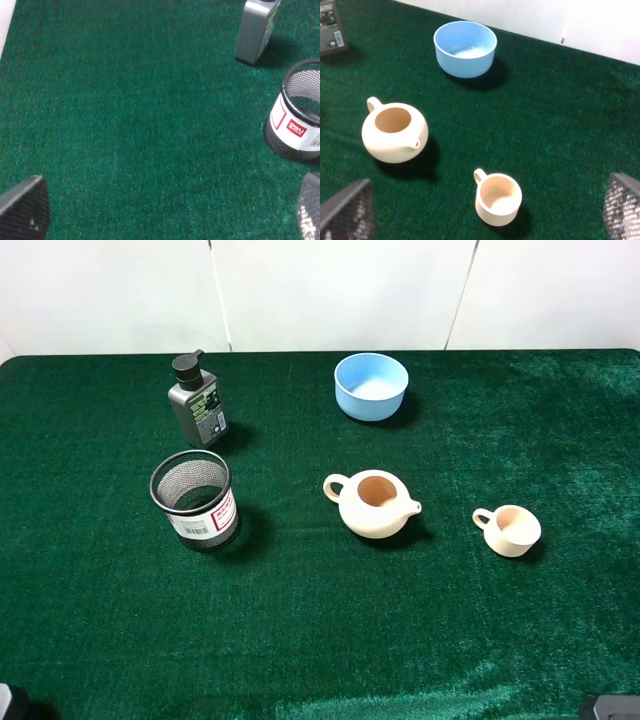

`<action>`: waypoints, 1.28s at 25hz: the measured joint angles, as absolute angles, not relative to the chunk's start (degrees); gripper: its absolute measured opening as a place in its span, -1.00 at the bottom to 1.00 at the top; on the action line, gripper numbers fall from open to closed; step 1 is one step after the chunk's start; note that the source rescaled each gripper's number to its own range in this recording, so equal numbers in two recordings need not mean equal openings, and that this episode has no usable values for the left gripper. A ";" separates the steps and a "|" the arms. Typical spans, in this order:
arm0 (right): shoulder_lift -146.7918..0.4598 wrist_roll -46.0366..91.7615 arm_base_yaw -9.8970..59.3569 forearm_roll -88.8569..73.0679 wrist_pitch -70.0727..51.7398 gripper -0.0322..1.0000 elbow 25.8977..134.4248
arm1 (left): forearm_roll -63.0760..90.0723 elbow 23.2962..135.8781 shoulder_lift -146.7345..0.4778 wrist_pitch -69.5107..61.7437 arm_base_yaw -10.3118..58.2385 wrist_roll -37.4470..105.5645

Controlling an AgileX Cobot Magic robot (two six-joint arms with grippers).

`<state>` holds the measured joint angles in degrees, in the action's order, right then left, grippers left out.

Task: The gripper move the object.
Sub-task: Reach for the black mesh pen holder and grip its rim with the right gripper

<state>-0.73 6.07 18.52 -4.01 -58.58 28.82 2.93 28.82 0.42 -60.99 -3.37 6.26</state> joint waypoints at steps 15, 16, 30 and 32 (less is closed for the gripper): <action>-0.73 6.07 18.52 -4.01 -58.58 1.00 28.82 | 2.93 28.82 0.42 -60.99 -3.37 6.26; -0.73 6.07 18.52 -4.01 -58.58 1.00 28.82 | 2.93 28.82 0.42 -60.99 -3.37 6.26; -0.73 6.07 18.52 -4.01 -58.58 1.00 28.82 | 2.93 28.82 0.42 -60.99 -3.37 6.26; -0.85 6.07 18.52 -4.01 -58.58 1.00 28.82 | 2.93 28.82 0.42 -60.99 -3.37 6.26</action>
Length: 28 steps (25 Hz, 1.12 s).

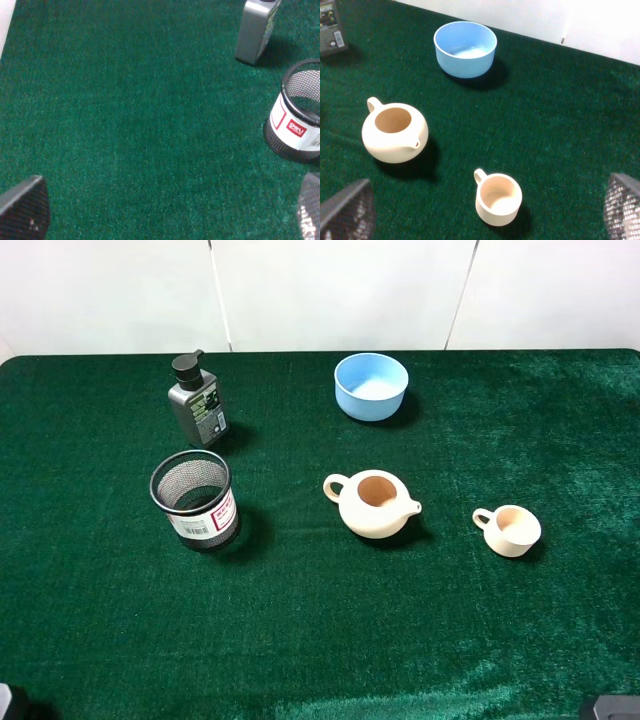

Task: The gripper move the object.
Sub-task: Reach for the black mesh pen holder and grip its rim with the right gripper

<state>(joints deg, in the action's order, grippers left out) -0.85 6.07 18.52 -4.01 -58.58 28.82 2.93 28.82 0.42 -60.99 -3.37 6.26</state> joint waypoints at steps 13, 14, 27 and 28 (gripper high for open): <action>-18.43 6.13 18.52 -4.01 -55.15 1.00 33.78 | 2.93 28.82 0.42 -60.99 -3.37 6.26; -20.04 6.29 18.52 -4.01 -54.57 1.00 34.04 | 2.93 28.82 0.42 -60.99 -3.37 6.26; -36.93 9.36 18.52 -5.10 -45.41 1.00 34.99 | 2.93 28.82 0.42 -60.99 -3.37 6.26; -37.89 9.60 18.52 -5.44 -44.84 1.00 34.99 | 2.93 28.82 0.42 -60.99 -3.37 6.26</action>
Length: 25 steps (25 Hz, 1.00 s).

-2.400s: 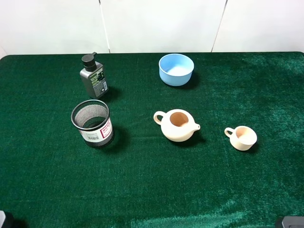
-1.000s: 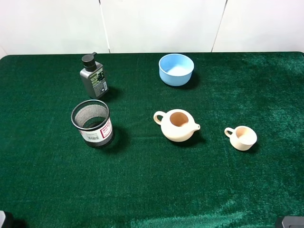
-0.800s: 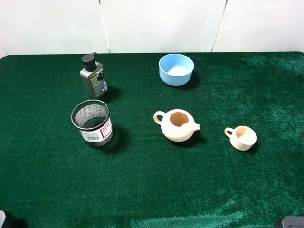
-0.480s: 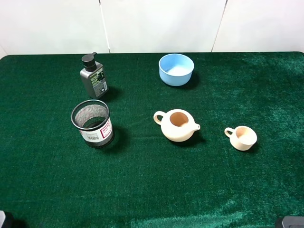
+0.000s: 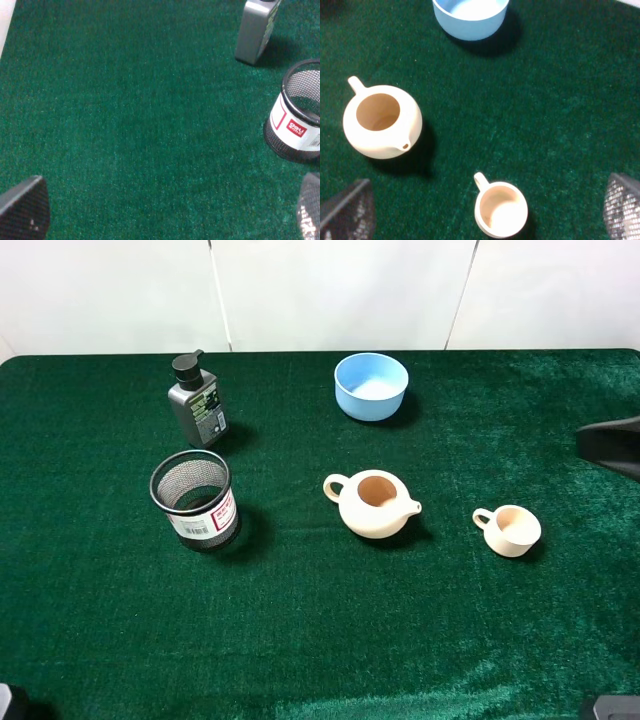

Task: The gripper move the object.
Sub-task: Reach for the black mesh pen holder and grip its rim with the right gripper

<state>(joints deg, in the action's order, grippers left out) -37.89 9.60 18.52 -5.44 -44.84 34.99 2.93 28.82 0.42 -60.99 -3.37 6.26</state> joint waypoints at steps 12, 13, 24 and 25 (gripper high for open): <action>-53.48 10.41 26.72 -5.94 -43.55 1.00 44.24 | 2.93 28.82 0.42 -60.99 -3.37 6.26; -55.10 10.41 27.51 -5.94 -43.55 1.00 45.24 | 2.93 28.82 0.42 -60.99 -3.37 6.26; -71.24 10.41 38.36 -4.26 -43.45 1.00 56.68 | 2.93 28.82 0.42 -60.99 -3.37 6.26; -72.46 10.41 39.27 -4.09 -43.45 1.00 57.85 | 2.93 28.82 0.42 -60.99 -3.37 6.26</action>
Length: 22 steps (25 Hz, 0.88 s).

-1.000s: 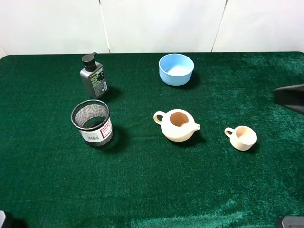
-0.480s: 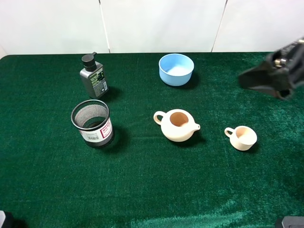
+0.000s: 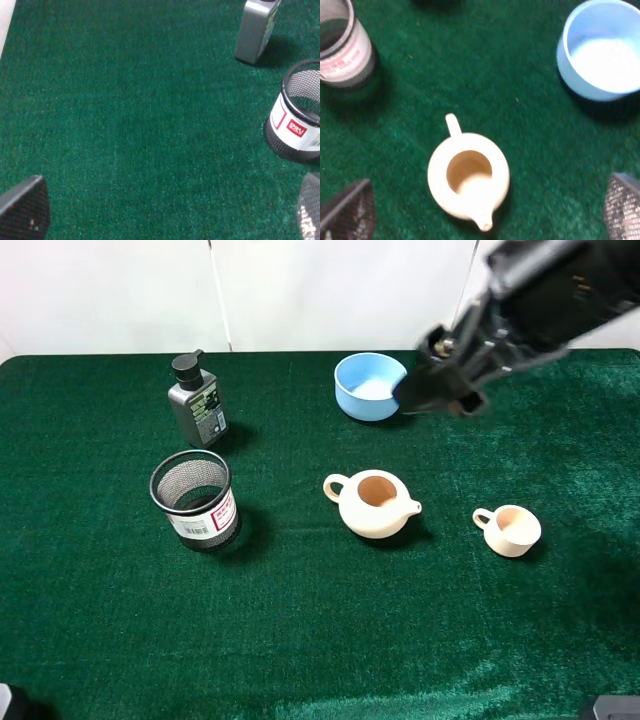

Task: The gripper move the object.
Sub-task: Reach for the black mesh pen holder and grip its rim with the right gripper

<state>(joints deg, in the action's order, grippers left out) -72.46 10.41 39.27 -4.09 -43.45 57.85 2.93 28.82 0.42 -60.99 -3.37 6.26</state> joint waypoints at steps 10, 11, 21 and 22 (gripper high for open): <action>-84.41 10.52 46.48 -3.30 -43.51 1.00 68.62 | 2.93 28.82 0.42 -60.99 -3.37 6.26; -85.59 10.63 47.02 -3.30 -43.73 1.00 69.74 | 2.93 28.82 0.42 -60.99 -3.37 6.26; -99.07 12.62 50.48 -3.60 -51.86 1.00 84.62 | 2.93 28.82 0.42 -60.99 -3.37 6.26; -100.08 12.90 50.48 -3.59 -52.83 1.00 85.79 | 2.93 28.82 0.42 -60.99 -3.37 6.26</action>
